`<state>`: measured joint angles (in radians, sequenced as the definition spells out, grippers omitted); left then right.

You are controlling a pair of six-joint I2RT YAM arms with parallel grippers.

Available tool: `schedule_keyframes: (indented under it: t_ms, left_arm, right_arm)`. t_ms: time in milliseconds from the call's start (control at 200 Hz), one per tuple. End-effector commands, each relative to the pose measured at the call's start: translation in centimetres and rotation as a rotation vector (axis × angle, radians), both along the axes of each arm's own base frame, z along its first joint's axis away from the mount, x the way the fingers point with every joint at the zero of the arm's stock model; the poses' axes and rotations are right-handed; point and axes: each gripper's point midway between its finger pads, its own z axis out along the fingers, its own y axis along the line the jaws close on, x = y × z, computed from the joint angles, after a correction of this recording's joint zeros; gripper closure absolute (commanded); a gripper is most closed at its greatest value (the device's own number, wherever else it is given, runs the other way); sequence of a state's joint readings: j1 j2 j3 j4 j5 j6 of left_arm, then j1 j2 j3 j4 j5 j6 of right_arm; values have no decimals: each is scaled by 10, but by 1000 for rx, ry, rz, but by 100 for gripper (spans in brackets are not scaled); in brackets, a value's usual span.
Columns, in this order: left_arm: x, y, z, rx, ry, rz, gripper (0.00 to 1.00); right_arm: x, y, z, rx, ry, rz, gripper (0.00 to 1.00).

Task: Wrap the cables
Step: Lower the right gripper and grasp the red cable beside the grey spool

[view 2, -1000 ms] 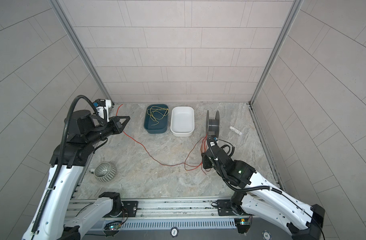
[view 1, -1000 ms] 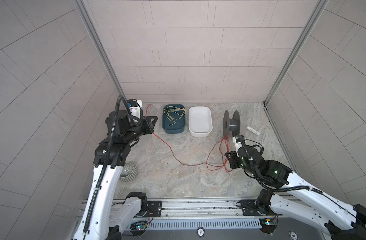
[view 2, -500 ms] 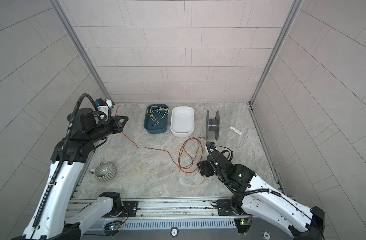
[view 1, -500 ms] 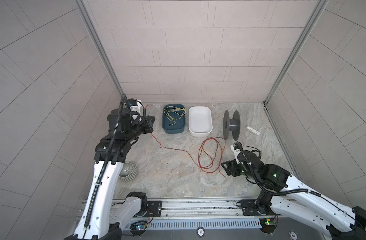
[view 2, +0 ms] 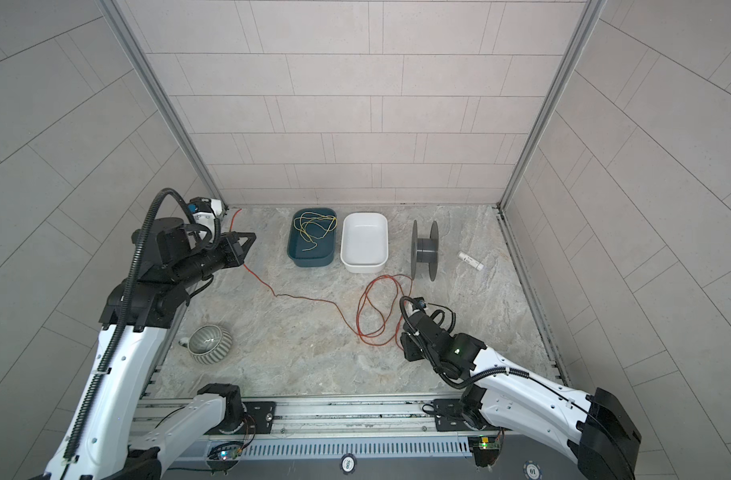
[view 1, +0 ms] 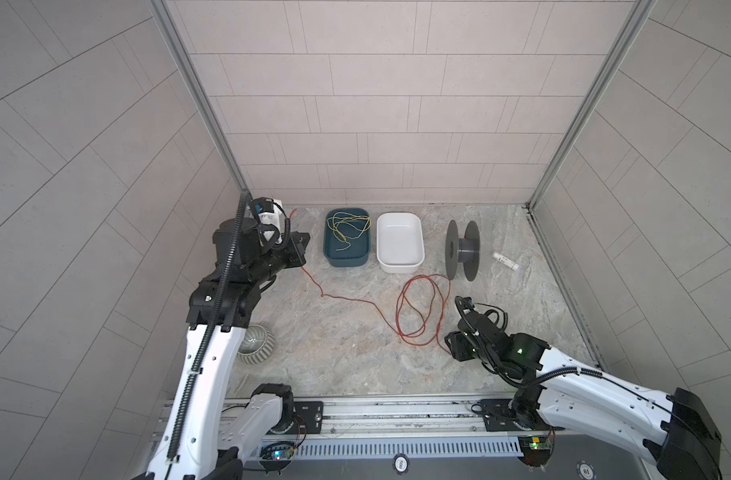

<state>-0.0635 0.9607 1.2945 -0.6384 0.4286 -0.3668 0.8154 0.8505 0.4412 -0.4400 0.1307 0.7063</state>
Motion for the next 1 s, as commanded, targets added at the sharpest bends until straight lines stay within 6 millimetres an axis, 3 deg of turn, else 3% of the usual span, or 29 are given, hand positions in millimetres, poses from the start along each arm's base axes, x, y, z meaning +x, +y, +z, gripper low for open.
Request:
schedule_keyframes:
  t_ms: [0, 110, 260, 585, 996]
  left_arm:
    - [-6, 0, 7, -7, -46, -3, 100]
    - [-7, 1, 4, -5, -45, -1, 100]
    - [-7, 0, 2, -5, -37, -8, 100]
    - [-10, 1, 4, 0, -51, -5, 100]
    - [-9, -2, 3, -9, -50, -18, 100]
  right_arm:
    - [31, 1, 27, 91, -149, -127, 53]
    - [50, 1, 40, 129, -184, -184, 60]
    - [68, 4, 40, 145, -185, -225, 64]
    - [91, -1, 25, 132, -197, -317, 73]
    - [118, 7, -7, 135, -158, -364, 76]
